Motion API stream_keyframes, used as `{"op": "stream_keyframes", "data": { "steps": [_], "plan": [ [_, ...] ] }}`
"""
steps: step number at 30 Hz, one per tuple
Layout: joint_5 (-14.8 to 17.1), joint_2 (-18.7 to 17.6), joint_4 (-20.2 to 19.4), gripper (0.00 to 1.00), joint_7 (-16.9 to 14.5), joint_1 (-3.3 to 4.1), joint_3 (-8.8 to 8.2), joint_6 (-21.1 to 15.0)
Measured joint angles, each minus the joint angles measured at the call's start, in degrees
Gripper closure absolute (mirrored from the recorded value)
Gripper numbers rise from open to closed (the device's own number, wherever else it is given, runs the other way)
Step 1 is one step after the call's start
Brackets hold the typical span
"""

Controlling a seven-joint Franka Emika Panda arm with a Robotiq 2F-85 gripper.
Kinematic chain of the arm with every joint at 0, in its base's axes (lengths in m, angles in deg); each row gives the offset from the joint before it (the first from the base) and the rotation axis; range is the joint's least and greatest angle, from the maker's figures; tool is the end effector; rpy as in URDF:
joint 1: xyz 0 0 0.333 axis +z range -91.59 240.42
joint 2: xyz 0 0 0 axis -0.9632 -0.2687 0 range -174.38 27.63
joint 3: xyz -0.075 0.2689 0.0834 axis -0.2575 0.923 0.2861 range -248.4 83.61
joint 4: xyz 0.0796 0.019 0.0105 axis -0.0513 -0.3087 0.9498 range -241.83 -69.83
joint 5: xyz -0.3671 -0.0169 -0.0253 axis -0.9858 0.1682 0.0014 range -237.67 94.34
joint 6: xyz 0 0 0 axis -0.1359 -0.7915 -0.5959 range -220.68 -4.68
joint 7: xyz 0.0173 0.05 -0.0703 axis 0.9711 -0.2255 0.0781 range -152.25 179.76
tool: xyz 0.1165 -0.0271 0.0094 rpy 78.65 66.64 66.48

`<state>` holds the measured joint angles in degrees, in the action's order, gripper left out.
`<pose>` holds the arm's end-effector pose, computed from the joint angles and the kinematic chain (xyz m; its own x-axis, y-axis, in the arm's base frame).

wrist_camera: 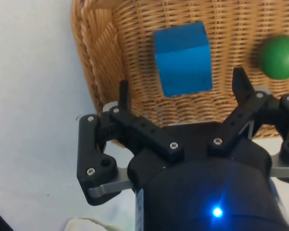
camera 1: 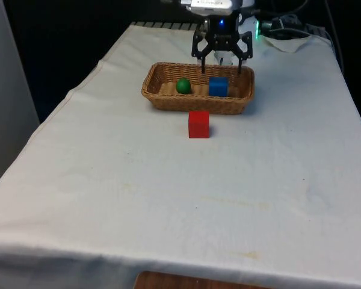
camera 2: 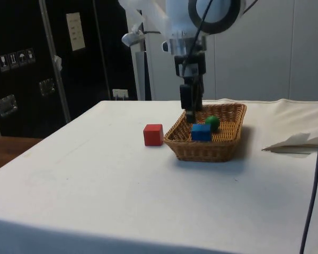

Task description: Place all non-red objects into the basket.

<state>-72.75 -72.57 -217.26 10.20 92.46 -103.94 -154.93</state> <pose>0.4107 -0.0243 0.2307 0.9995 0.0175 -0.0252 0.0176 -0.9998 0.0025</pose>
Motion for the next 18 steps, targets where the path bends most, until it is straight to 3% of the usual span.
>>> {"op": "stream_keyframes", "data": {
  "steps": [8, 18],
  "plan": [
    [-0.3, 3.0, 1.7, 0.0, 1.1, 0.06, 0.23, 4.2],
    [-0.2, 4.5, 4.4, 0.0, 3.5, 0.29, 2.18, 7.7]
  ]
}}
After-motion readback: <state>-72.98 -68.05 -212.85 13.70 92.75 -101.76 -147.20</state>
